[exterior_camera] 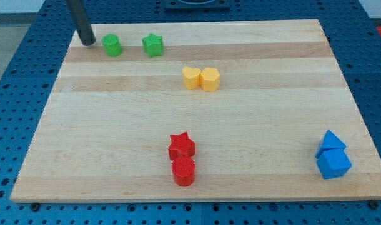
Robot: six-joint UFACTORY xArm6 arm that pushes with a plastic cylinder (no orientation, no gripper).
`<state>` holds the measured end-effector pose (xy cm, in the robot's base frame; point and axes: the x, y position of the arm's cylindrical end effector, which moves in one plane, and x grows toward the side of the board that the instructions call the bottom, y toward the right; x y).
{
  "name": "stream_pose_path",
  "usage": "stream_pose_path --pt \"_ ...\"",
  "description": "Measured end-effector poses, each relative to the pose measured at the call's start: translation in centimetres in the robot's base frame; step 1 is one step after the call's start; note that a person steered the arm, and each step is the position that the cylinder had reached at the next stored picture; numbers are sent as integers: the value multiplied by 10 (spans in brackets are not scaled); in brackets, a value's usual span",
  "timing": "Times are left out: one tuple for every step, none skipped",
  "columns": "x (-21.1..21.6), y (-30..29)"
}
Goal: Put the green blocks diagonally to yellow blocks
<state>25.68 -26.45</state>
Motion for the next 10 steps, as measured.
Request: stream_pose_path --pt "24 5" --pt "36 31" --pt "36 60" --pt "36 89" --pt "42 90" --pt "57 120" --pt "64 178" --pt "61 199" --pt "54 190" --pt "45 179"
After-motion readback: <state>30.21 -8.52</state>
